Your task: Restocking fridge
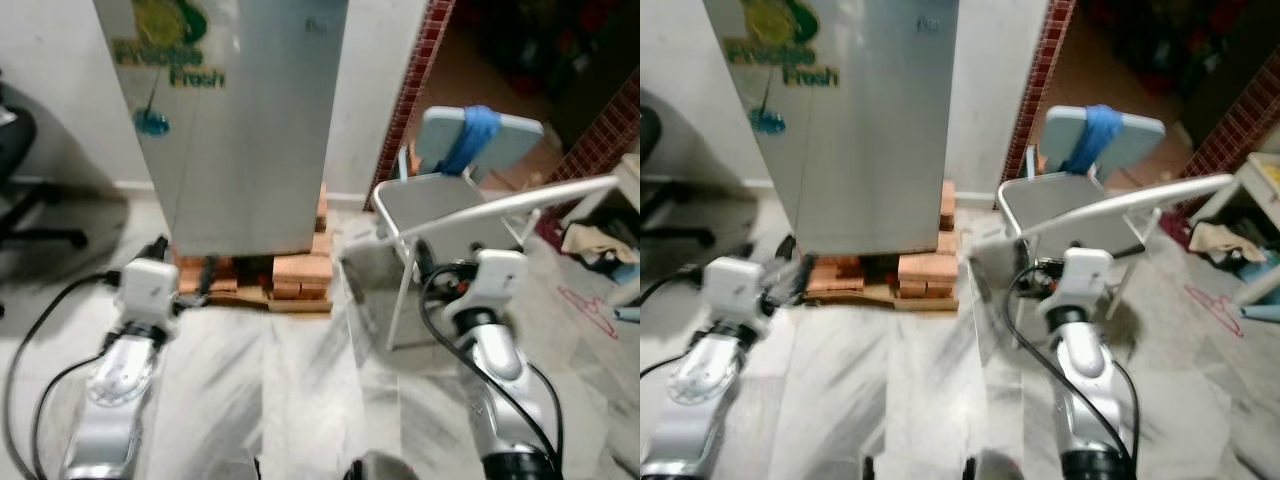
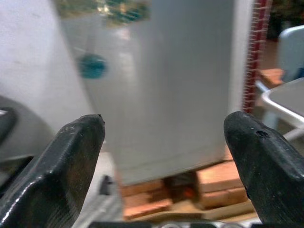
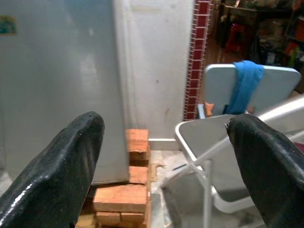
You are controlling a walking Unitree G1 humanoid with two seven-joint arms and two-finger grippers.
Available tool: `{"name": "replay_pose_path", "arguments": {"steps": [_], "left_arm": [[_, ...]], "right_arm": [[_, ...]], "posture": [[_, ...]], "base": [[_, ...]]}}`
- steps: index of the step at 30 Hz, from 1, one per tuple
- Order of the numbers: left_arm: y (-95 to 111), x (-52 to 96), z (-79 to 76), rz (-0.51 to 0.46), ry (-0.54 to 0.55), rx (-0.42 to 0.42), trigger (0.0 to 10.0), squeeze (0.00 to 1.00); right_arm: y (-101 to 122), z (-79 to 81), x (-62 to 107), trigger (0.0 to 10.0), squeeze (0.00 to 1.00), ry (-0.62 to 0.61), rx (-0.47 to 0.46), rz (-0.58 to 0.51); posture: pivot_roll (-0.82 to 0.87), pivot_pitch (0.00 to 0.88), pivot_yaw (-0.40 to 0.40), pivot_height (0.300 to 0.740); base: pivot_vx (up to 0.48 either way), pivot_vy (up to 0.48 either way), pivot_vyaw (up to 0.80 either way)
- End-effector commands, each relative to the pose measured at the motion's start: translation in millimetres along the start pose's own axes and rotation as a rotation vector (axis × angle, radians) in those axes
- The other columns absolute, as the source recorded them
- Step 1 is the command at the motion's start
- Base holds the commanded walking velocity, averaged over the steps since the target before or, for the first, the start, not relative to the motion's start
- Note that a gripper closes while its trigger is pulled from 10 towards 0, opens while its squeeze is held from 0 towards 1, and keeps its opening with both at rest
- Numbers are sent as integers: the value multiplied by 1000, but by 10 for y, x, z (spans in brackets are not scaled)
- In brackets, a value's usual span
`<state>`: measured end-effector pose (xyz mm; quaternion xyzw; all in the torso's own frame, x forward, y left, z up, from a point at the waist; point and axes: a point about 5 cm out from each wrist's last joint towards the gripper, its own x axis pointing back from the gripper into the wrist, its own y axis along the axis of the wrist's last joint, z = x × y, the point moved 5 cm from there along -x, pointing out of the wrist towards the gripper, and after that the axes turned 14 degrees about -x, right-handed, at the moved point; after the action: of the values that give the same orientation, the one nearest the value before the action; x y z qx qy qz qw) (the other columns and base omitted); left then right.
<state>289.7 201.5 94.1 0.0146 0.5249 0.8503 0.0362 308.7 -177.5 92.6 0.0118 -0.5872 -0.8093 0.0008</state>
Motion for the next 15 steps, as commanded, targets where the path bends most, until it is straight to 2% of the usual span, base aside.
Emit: {"name": "replay_pose_path", "arguments": {"steps": [1,3,7,9,11,15], "left_arm": [[-45,60,-86,15,-12,12,10000,0],[-58,67,-90,19,-8,14,10000,0],[-73,51,-148,22,-8,21,10000,0],[-63,37,-176,19,-15,21,10000,0],[-56,25,-166,17,-13,18,10000,0],[-49,14,-150,13,-5,16,10000,0]], "right_arm": [[8,-182,82,10000,0,-45,39,8],[-10,-185,105,10000,0,-43,52,10],[-130,-226,175,10000,0,-79,148,13],[-173,-236,196,10000,0,-80,149,22],[-179,-308,207,10000,0,-117,87,31],[-188,-349,210,10000,0,-142,91,37]], "posture": [[48,43,-45,740],[48,43,-45,740],[44,42,-42,740],[45,41,-40,740],[37,43,-34,740],[37,48,-31,740]], "base": [[0,480,0],[0,480,0],[0,480,0],[0,480,0],[0,480,0],[0,480,0]]}}
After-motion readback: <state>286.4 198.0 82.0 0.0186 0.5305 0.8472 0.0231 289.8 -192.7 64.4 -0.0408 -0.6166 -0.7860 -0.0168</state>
